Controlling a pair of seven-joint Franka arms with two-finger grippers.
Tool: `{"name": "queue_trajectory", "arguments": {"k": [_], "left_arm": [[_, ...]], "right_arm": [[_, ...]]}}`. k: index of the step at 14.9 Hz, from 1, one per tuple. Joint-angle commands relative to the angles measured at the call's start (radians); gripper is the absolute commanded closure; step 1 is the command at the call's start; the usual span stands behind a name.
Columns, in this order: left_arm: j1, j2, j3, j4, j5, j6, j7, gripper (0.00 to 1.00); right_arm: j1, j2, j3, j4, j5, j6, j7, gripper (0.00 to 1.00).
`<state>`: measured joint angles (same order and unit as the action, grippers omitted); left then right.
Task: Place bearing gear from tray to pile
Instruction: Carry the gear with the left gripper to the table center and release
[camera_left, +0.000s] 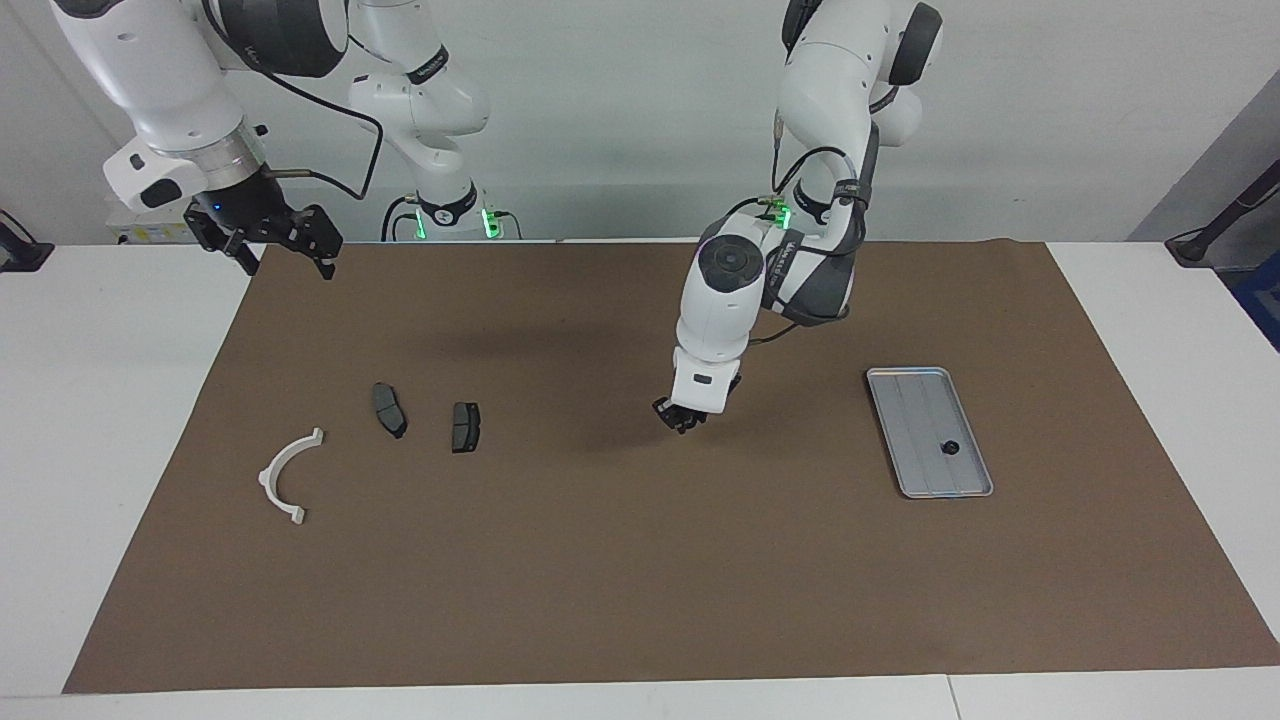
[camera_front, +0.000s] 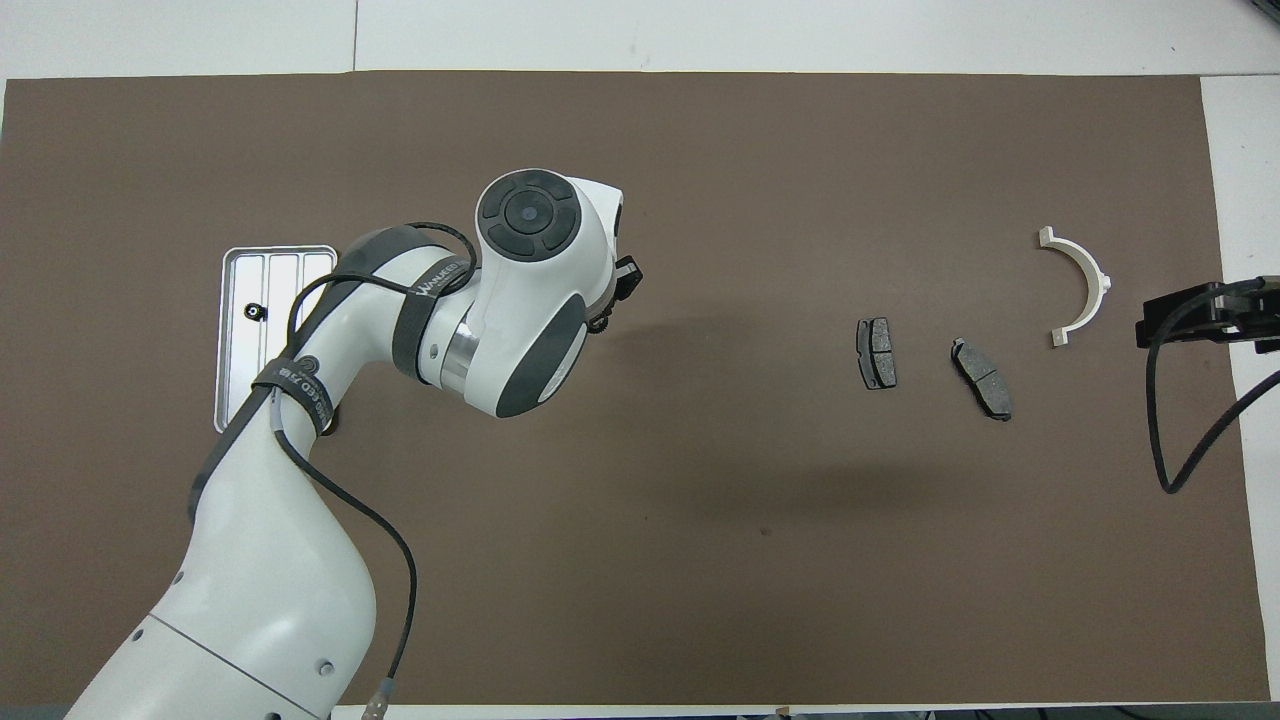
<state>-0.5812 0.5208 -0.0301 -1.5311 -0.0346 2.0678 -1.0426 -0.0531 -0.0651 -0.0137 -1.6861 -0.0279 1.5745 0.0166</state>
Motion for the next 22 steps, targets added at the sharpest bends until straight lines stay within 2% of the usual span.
{"name": "queue_trajectory", "arguments": {"k": [1, 5, 9, 16, 17, 18, 20, 22], "left_arm": [[-0.066, 0.096, 0.033, 0.103, -0.008, -0.063, -0.057, 0.77], [-0.077, 0.097, 0.036, 0.088, -0.010, -0.034, -0.068, 0.77], [-0.078, 0.087, 0.036, 0.016, -0.010, 0.049, -0.093, 0.77], [-0.095, 0.077, 0.038, -0.004, -0.008, 0.049, -0.134, 0.76], [-0.097, 0.077, 0.038, -0.011, -0.008, 0.055, -0.139, 0.73], [-0.100, 0.077, 0.038, -0.011, -0.008, 0.058, -0.139, 0.60], [-0.103, 0.077, 0.038, -0.012, -0.008, 0.060, -0.151, 0.44], [-0.101, 0.077, 0.039, -0.011, -0.007, 0.055, -0.160, 0.39]], "right_arm": [[-0.027, -0.005, 0.008, -0.018, 0.002, 0.022, -0.038, 0.00], [-0.030, -0.005, 0.006, -0.026, 0.002, 0.024, -0.041, 0.00], [-0.030, -0.007, 0.008, -0.038, 0.002, 0.038, -0.043, 0.00], [-0.028, -0.007, 0.008, -0.038, 0.002, 0.056, -0.050, 0.00], [-0.030, -0.007, 0.008, -0.037, 0.002, 0.053, -0.052, 0.00], [-0.030, -0.005, 0.008, -0.037, 0.002, 0.056, -0.052, 0.00], [-0.030, -0.004, 0.008, -0.038, 0.002, 0.058, -0.052, 0.00], [-0.028, -0.004, 0.008, -0.038, 0.002, 0.058, -0.052, 0.00]]}}
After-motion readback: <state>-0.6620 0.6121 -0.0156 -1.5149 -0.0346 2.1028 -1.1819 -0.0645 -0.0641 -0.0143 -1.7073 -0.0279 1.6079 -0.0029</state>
